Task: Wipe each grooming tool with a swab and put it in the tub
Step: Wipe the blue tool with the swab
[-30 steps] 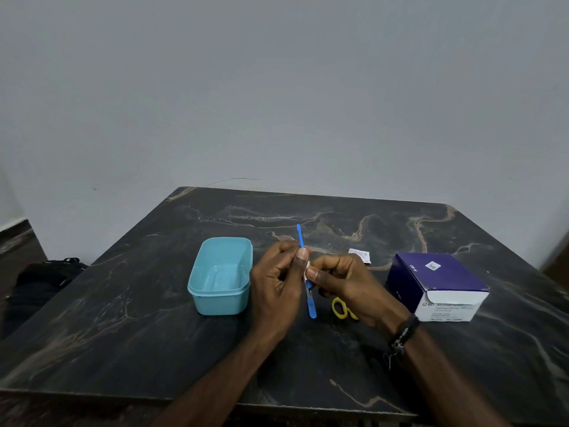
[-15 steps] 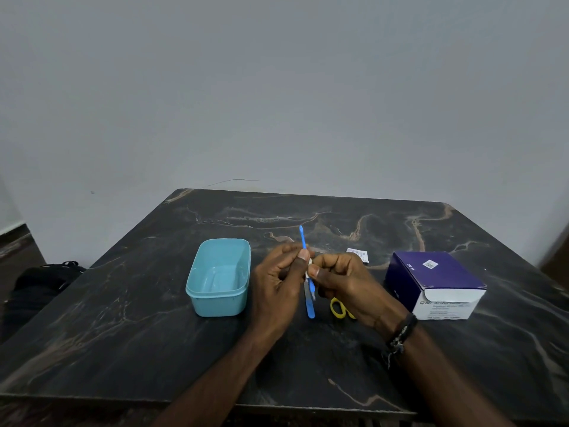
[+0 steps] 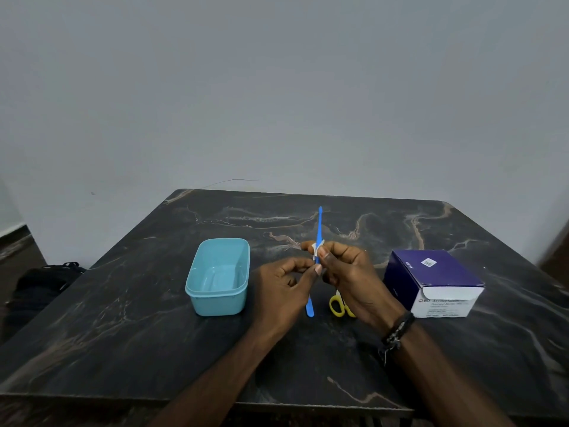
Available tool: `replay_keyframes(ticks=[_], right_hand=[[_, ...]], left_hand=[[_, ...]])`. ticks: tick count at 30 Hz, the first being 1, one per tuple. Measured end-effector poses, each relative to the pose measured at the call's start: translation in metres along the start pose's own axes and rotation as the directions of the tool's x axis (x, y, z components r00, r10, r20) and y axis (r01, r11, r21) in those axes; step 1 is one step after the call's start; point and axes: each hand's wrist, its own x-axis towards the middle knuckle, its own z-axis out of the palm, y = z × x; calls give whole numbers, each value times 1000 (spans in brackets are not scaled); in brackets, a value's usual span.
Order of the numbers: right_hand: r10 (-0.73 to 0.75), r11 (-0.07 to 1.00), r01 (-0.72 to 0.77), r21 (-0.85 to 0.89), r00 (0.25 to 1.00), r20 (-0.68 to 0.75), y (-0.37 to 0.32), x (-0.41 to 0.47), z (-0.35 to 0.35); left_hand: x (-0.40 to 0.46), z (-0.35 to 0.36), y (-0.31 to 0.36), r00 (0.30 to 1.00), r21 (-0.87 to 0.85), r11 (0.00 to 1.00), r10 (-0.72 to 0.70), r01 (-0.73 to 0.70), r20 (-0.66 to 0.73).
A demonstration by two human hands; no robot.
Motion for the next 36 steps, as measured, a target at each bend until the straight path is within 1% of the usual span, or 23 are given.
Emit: replay_keyframes(ticks=[3,5,9,13,17,21,26,28,33,36], right_hand=[[7,1000,-7,-12,1000,0,-1,1,0],[-5,1000,4,-17,1000,-31,-1,2,-2],[-26,999,28,28,995,-92,0,3,-4],[-12,999,11,-32,999,-32,2,3,-3],[2,993,-2,-116,1000,3,7,2,0],[-15,994,9,-108,999,-48,6,2,0],[-16,1000,15,-10,993,-114,3,4,-3],[-8,1000,6,-20,995,-99,3,4,-4],[45,996,-45,-82,999,-5,5,2,-3],[51,993,-52,-102,999,-15,6,2,-2]], left_hand=[[0,1,-4,1000,27,1000,-7,7,-8],[0,0,-6,1000,23,999,-22,22,-10],[-2,2,-4,999,25,999,-36,36,14],[0,0,-7,999,81,997,-14,17,-39],[2,-1,-11,995,66,998,-3,9,-95],[2,0,-12,998,103,994,-14,20,-55],[1,2,-13,1000,108,994,-22,22,1],[0,2,-12,1000,112,994,-18,18,-1],[1,0,-11,998,121,993,9,-2,-58],[2,-1,-12,998,121,993,10,-3,-56]])
